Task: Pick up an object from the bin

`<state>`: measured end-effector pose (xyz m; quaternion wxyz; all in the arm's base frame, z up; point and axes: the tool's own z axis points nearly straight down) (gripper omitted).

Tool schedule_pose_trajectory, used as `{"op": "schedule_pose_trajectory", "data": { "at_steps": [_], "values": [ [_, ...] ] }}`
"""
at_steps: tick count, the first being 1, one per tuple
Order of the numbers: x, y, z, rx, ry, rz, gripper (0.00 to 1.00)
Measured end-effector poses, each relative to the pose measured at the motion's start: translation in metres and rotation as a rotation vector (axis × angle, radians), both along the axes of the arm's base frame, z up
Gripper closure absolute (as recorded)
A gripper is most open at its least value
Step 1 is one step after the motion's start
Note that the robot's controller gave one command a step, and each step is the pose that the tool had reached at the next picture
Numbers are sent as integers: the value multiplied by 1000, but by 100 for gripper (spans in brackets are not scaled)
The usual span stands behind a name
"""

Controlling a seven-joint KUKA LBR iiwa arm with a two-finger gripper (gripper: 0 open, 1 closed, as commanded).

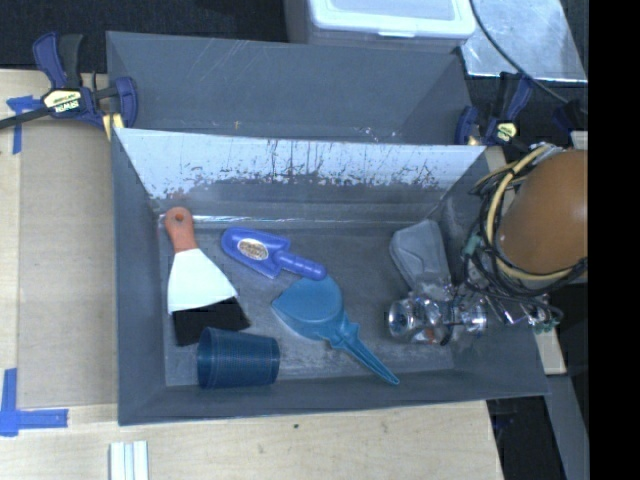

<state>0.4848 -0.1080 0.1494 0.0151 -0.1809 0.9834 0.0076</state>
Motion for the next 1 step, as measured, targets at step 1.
{"op": "schedule_pose_trajectory", "data": {
  "at_steps": [1],
  "values": [
    [0, 0, 9, 0, -1, -1, 100]
  ]
}}
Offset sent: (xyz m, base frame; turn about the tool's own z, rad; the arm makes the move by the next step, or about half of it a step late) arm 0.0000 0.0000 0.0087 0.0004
